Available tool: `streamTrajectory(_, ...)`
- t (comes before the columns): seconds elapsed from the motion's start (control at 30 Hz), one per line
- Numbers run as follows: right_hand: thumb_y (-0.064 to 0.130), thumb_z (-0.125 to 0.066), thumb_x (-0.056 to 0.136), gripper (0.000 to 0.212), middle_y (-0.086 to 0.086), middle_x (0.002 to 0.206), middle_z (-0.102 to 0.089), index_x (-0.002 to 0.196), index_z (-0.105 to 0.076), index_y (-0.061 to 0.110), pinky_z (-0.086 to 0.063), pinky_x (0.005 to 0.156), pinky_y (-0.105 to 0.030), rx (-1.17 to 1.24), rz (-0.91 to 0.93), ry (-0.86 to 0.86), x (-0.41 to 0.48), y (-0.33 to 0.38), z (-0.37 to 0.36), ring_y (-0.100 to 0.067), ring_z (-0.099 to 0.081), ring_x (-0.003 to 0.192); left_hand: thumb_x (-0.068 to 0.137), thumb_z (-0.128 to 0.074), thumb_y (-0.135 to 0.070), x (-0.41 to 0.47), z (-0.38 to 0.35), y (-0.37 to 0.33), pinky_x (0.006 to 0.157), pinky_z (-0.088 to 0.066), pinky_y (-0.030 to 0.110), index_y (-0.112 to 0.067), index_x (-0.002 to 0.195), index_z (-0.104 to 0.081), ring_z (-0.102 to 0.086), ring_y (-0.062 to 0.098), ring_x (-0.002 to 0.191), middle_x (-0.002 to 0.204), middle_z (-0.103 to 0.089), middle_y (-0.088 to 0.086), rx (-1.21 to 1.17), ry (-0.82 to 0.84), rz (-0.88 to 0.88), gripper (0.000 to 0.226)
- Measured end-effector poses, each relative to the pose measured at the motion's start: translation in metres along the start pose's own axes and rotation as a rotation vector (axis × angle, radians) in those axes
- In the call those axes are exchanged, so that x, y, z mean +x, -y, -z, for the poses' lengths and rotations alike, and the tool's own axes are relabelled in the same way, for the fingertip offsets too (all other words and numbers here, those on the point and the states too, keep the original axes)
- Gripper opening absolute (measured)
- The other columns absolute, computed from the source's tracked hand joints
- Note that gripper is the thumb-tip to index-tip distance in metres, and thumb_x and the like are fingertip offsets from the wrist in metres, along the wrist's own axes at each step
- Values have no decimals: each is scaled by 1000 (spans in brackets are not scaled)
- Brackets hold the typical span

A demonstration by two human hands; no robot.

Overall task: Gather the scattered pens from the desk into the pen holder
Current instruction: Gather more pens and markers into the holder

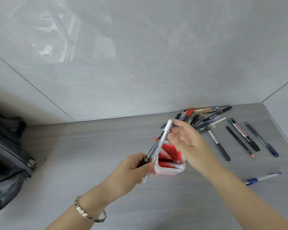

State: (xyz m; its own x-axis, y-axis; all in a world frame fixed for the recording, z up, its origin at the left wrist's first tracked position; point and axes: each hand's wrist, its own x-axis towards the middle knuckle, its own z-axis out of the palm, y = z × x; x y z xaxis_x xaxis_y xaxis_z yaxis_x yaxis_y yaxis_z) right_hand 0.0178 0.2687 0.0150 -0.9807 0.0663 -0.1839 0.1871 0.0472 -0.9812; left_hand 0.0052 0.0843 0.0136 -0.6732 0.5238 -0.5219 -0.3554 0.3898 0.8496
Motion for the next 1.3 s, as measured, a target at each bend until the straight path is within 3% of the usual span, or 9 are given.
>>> streamTrajectory(0.13,8,-59,84,18,4,83,-64,99,-61,17,-45,57,-11,63,8,-131,-2,-2,1,3,-60,67,91,-49,-17,6,-7,-5,53,-34,19,-21,70,-57,-39,9,53,57,-49,-11,194,-36,-19,23)
streamTrajectory(0.37,-1,-50,88,25,8,75,-69,86,-58,23,-55,64,-17,109,188,-472,-24,-7,32,-5,-65,72,96,-38,-20,-5,-4,-22,59,-36,5,-15,110,-57,-45,4,64,88,-41,-5,589,-344,-265,24)
streamTrajectory(0.5,0,-57,84,51,19,89,-70,93,-51,49,-53,76,-17,-134,251,-403,-36,-25,33,-8,-67,84,92,-45,-19,2,-7,-31,63,-49,38,-15,110,-60,-56,28,74,96,-55,5,947,-395,-401,24)
streamTrajectory(0.67,16,-63,82,28,27,78,-62,95,-61,40,-38,74,1,-530,219,-247,-35,-59,19,7,-57,77,87,-49,-8,46,-32,-23,76,-41,38,-5,99,-56,-51,31,96,100,-59,13,1067,-221,-372,14)
streamTrajectory(0.83,47,-40,88,45,18,112,-50,117,-58,18,-22,95,3,-619,241,-128,-37,-62,26,10,-42,106,78,-51,-15,62,-41,14,64,-52,29,-12,114,-50,-56,26,88,114,-50,11,926,-352,-566,36)
streamTrajectory(0.93,35,-44,90,32,14,106,-56,116,-56,20,-34,83,1,-490,123,-292,-21,-60,51,11,-50,98,73,-55,-42,52,-31,28,84,-44,29,-19,125,-37,-40,15,100,122,-34,2,793,-513,-660,60)
streamTrajectory(1.07,13,-53,87,27,-10,94,-64,114,-55,6,-41,73,-26,-617,-138,-402,36,-73,77,-25,-60,89,51,-81,-51,56,-14,29,114,-19,34,-33,139,4,-19,13,138,151,-16,-4,565,-206,-312,124)
streamTrajectory(1.17,15,-53,86,35,-23,105,-64,117,-48,-1,-45,84,-36,-742,-256,-370,82,-82,76,-36,-58,102,49,-88,-35,66,-16,26,113,-27,30,-29,142,0,-33,12,135,142,-29,-16,513,-37,-202,129)
streamTrajectory(1.3,22,-59,84,60,-28,125,-52,126,-29,-8,-44,90,-40,-867,-461,-343,118,-89,64,-39,-50,116,47,-85,-37,66,-21,30,108,-38,33,-30,142,-11,-46,11,125,138,-43,-9,439,-52,-182,121)
